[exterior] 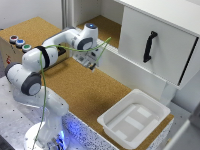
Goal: Grasp the handle of the drawer and close it
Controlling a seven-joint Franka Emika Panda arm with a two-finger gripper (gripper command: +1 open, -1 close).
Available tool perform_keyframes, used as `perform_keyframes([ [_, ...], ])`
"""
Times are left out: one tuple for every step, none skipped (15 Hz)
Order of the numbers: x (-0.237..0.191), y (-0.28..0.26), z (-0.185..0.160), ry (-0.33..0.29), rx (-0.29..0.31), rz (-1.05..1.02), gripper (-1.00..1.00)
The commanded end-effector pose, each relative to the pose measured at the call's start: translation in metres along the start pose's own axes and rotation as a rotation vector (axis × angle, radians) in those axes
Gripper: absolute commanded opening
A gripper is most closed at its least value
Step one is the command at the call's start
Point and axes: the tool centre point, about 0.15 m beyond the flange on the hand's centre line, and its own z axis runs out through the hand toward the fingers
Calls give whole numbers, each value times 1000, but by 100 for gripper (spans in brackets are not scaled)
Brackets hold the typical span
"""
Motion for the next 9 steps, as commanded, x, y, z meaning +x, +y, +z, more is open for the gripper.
perform_keyframes([
  [4,104,-30,-34,25,-47,100],
  [8,119,-33,-31,40,-38,100],
  [13,130,-35,-31,51,-36,100],
  [23,147,-40,-31,60,-22,100],
  [29,157,-46,-20,51,-4,100],
  [35,166,-51,-15,28,18,100],
  [41,175,-57,-22,28,39,100],
  [51,190,-67,-27,11,55,100],
  [60,201,-73,-30,11,60,100],
])
